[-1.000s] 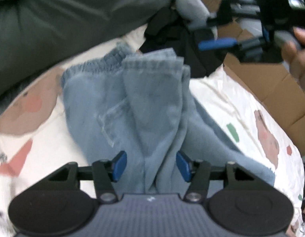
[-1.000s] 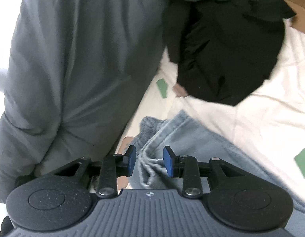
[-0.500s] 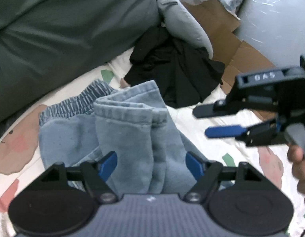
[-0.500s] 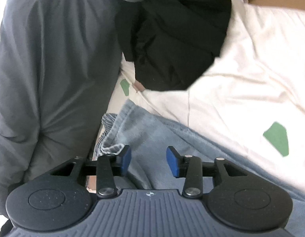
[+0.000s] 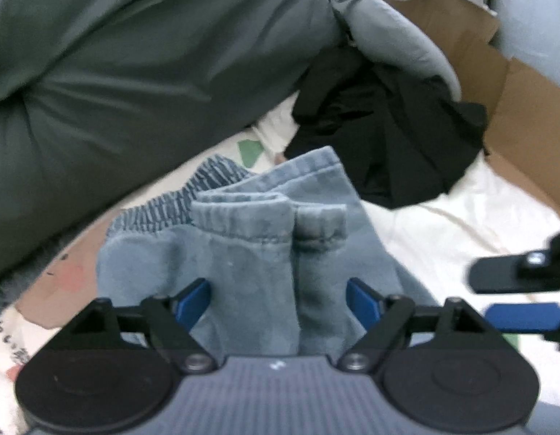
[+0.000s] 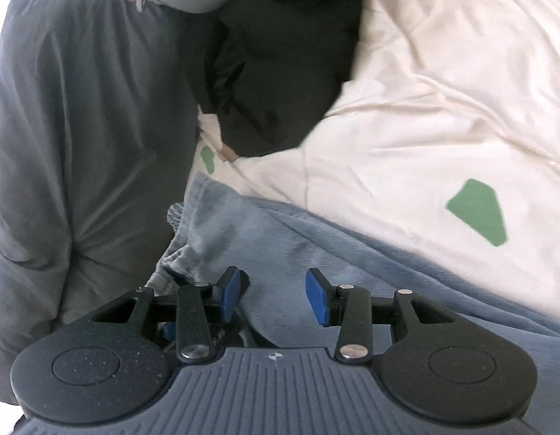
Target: Fold clothes
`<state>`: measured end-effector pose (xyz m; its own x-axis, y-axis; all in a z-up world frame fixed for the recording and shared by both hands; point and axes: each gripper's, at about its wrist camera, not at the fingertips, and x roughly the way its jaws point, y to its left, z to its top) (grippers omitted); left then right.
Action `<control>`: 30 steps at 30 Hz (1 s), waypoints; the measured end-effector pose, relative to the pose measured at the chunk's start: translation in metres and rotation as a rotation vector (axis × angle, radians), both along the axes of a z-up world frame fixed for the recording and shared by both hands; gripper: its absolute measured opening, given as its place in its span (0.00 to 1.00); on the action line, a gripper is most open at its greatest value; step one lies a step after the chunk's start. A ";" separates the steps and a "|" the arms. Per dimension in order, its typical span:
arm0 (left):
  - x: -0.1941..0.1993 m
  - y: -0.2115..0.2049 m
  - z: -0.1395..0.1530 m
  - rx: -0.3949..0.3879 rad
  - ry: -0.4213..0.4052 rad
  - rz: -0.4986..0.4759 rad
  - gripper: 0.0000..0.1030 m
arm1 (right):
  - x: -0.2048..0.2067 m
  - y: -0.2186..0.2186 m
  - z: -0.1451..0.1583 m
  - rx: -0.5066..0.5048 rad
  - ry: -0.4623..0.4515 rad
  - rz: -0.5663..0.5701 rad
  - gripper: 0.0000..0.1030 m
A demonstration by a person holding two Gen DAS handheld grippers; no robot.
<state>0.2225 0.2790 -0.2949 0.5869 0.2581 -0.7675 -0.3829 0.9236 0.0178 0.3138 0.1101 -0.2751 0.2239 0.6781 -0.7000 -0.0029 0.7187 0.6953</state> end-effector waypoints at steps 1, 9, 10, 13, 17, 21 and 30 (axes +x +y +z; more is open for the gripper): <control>-0.001 0.001 0.000 0.002 0.002 0.001 0.75 | -0.001 -0.004 0.000 0.000 0.000 -0.003 0.45; -0.030 0.030 0.014 -0.068 -0.051 -0.014 0.50 | -0.004 -0.006 -0.002 -0.017 -0.009 0.016 0.45; -0.033 0.033 0.015 -0.079 -0.057 -0.013 0.43 | -0.004 -0.004 -0.002 -0.018 -0.009 0.020 0.45; -0.042 0.048 0.016 -0.113 -0.072 0.003 0.32 | -0.005 0.002 -0.002 -0.023 -0.013 0.034 0.45; -0.052 0.073 0.010 -0.166 -0.074 0.064 0.32 | -0.006 0.009 -0.006 -0.030 -0.007 0.047 0.45; -0.059 0.100 0.000 -0.267 -0.098 0.107 0.34 | 0.000 0.020 -0.009 -0.047 -0.027 0.072 0.45; -0.065 0.128 -0.015 -0.385 -0.212 0.122 0.50 | 0.029 0.067 -0.004 -0.098 -0.237 0.242 0.45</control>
